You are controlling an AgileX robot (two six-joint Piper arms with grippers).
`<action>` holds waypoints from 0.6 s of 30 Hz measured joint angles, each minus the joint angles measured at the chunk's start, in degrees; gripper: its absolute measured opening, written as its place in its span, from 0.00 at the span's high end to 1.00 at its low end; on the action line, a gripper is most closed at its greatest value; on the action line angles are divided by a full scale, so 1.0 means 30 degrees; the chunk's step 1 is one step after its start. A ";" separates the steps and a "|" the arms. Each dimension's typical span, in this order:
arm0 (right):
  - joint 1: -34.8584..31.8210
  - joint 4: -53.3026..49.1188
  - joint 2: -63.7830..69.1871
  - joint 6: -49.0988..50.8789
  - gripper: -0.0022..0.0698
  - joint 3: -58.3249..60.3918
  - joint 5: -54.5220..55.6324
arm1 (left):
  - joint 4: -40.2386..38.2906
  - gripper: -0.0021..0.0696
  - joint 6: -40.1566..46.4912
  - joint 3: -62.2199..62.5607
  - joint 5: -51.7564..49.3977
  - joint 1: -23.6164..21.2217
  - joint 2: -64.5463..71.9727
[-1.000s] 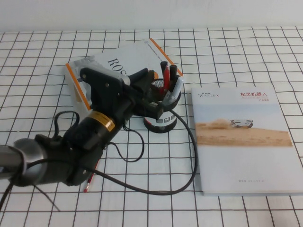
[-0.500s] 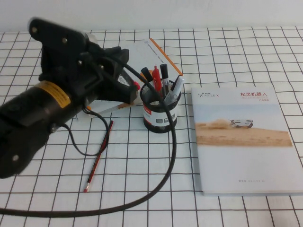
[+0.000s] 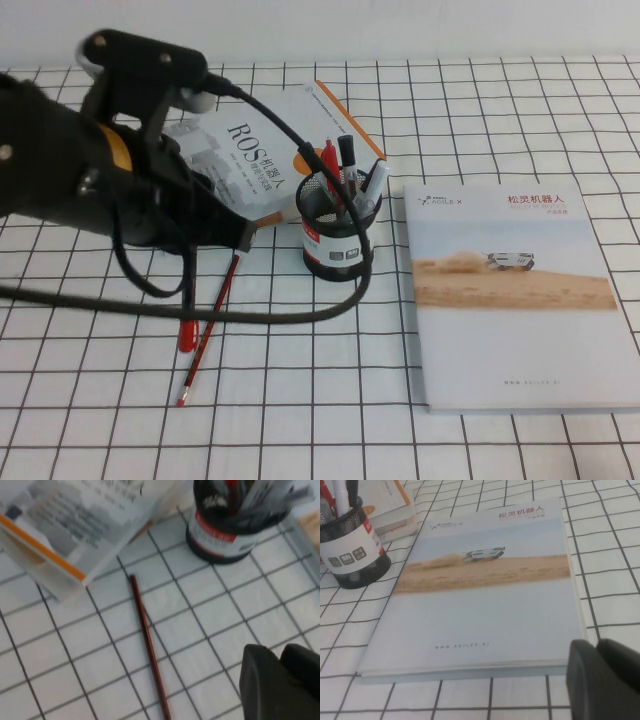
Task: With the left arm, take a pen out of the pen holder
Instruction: 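Take a marker out of the pen holder and lay it on the table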
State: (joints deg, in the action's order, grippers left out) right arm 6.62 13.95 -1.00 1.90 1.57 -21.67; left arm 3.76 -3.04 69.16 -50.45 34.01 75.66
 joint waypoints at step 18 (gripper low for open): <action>0.0000 0.0000 0.0000 0.0000 0.99 0.0000 0.0000 | 0.0213 0.93 0.1246 0.2982 -0.3886 -0.2439 0.7391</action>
State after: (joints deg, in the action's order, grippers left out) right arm 6.62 13.95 -1.00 1.90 1.57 -21.67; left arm 4.40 0.70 78.11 -62.11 26.70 97.83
